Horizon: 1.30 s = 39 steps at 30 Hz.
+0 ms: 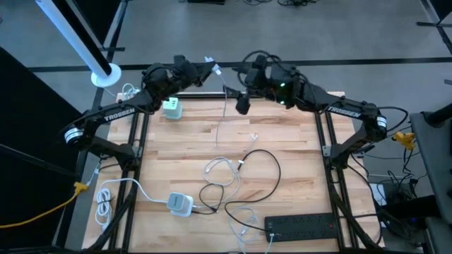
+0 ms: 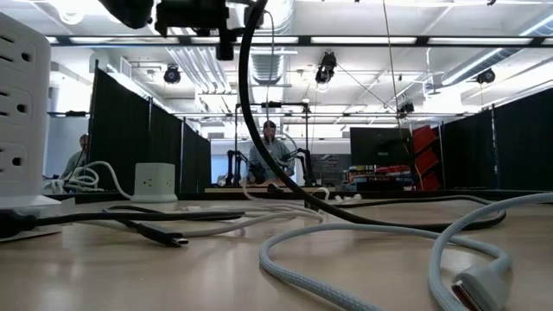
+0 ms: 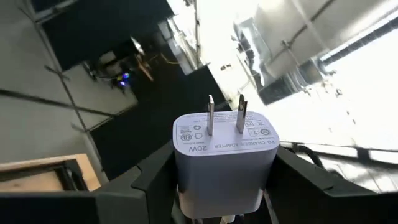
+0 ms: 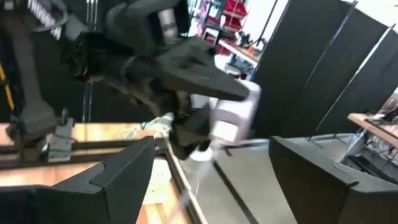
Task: Insert USB
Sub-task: Insert the purple charger adapter into the green outlet extension
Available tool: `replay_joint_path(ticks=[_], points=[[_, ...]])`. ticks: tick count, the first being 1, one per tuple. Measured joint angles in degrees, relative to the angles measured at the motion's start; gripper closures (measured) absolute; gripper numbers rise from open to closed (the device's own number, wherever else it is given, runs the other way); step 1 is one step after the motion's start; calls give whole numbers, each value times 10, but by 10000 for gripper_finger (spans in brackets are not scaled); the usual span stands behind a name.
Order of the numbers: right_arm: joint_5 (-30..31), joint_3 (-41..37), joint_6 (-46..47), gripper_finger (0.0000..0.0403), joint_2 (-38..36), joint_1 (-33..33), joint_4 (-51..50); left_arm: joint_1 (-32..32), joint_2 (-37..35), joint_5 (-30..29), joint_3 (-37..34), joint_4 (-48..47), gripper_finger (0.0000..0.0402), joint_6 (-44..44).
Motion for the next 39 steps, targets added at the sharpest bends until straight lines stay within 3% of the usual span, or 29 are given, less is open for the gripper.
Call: replay_joint_path(ticks=[9,18,39], points=[[162,-1,10,141,35,13,33,-2,40,27,0,59,206,-68],[162,0,39,162,57,13,76,-2,41,22,0,55,206,-71],[175,-1,52,189,95,-2,114,-5,41,82,0,47,206,-67]])
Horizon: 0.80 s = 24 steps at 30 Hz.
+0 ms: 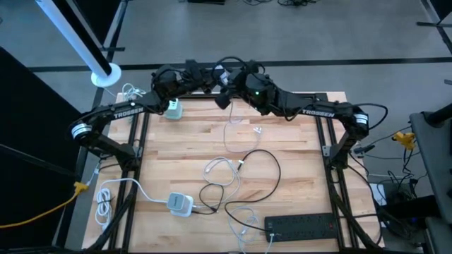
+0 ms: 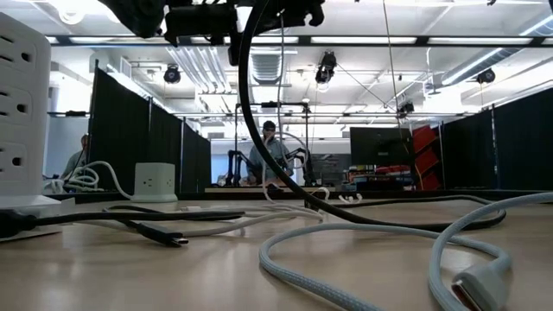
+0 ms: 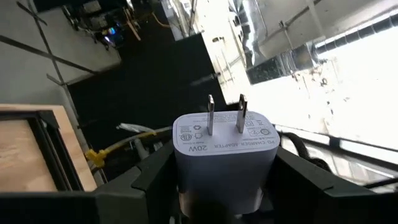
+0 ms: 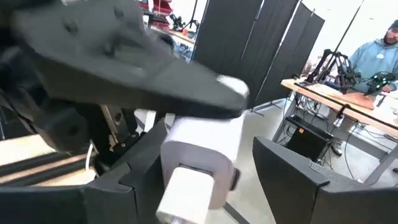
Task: Insert USB
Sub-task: Insert the purple charger adapter into the green outlet extension
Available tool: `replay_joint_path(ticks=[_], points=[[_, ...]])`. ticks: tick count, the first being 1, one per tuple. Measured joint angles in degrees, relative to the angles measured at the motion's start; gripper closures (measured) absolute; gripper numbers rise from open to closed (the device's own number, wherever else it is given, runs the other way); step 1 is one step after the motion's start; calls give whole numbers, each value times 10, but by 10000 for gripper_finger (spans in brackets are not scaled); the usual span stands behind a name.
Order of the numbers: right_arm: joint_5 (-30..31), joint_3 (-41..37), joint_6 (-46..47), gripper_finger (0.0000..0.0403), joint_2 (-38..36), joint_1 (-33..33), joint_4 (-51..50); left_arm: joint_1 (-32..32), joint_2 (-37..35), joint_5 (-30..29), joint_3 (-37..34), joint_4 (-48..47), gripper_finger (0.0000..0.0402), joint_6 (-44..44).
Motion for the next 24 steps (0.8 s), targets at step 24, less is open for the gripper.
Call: replay_joint_path(ticks=[24], points=[[-16,4,4,287,0,0,0,17,-1,81,0,-1,206,51]])
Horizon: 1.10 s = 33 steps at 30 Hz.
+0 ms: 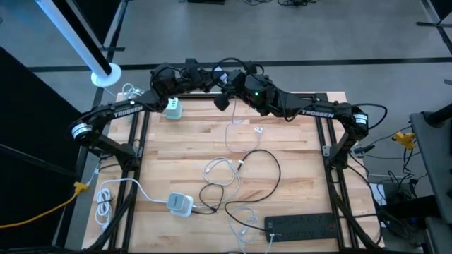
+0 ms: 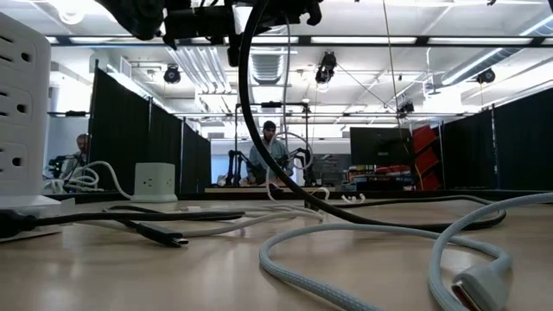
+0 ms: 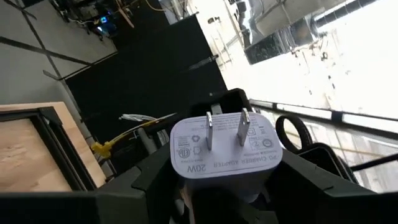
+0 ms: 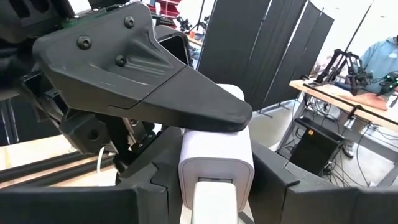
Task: Insert USB
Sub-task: Insert the purple charger adapter into the green outlet extension
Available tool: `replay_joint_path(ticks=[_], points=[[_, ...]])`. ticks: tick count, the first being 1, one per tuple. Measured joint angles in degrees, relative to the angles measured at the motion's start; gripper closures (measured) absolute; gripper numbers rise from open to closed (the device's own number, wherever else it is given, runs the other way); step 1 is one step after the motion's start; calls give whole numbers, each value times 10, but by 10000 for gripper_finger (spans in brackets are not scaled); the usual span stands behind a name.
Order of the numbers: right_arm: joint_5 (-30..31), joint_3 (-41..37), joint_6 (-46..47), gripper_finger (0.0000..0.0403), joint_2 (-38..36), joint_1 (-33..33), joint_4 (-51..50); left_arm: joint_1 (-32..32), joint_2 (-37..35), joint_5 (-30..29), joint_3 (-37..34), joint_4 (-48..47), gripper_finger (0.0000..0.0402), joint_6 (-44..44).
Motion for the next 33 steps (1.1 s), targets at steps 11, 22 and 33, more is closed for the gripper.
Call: replay_joint_path(ticks=[11,22,33], points=[[7,7,13,287,-64,-2,-75,82,-27,169,0,-5,50,77],[1,7,17,287,-171,-1,-237,136,-67,187,171,-578,48,626],[-13,5,43,287,-181,-1,-343,109,-15,-260,297,-998,64,1071]])
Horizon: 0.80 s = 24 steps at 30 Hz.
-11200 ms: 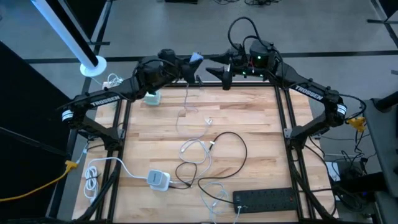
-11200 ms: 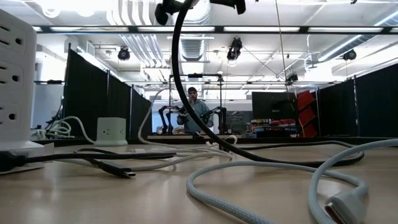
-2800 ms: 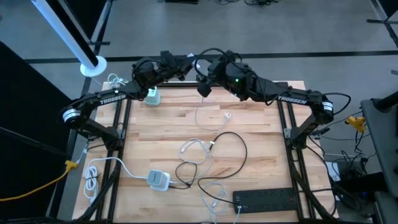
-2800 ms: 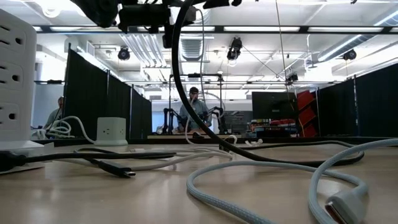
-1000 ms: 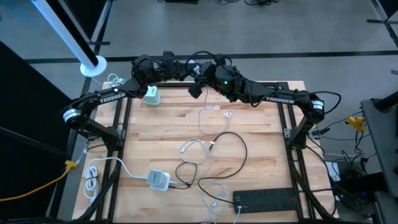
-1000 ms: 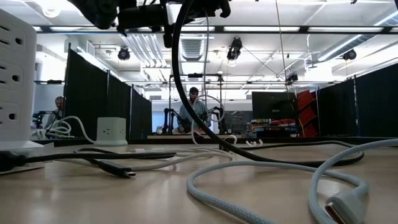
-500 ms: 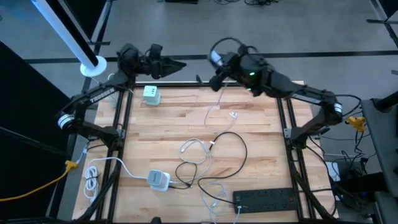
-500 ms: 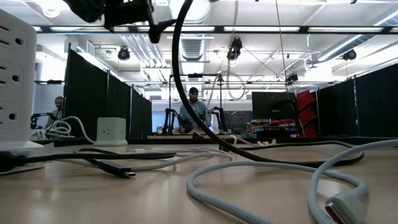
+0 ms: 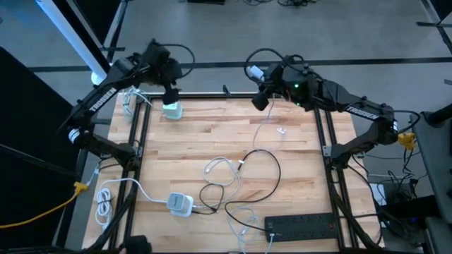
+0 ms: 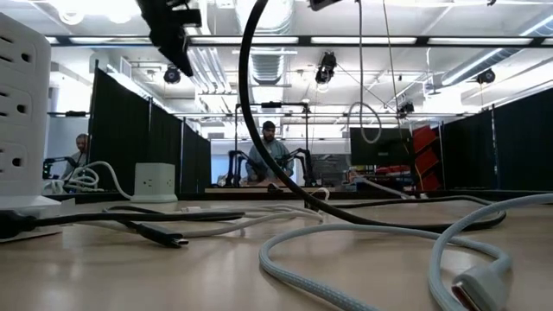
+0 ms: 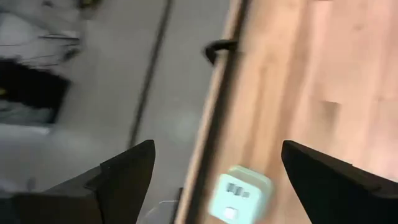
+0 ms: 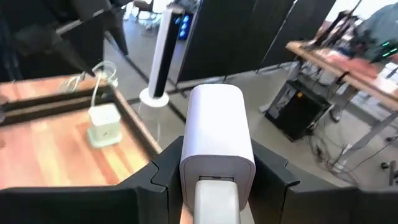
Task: Insert USB
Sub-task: Insert the purple charger adapter into the green outlet extension
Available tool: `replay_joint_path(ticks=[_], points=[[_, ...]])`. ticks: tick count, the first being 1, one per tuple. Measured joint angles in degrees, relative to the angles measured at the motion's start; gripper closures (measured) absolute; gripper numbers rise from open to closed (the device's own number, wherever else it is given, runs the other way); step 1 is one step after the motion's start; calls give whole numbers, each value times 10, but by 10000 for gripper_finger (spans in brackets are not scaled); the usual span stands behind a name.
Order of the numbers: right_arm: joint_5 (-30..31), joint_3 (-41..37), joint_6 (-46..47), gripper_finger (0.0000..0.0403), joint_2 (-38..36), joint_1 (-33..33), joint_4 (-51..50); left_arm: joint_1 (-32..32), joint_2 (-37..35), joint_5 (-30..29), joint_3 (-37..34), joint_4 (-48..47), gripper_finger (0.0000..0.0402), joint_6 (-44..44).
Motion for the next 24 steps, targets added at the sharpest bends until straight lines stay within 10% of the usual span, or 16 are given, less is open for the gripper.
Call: replay_joint_path(ticks=[12,24], points=[[-85,0,86,287,7,2,-147,32,60,-45,-140,-22,64,157],[-156,-19,76,287,8,4,-163,31,167,-171,-146,-4,64,121]])
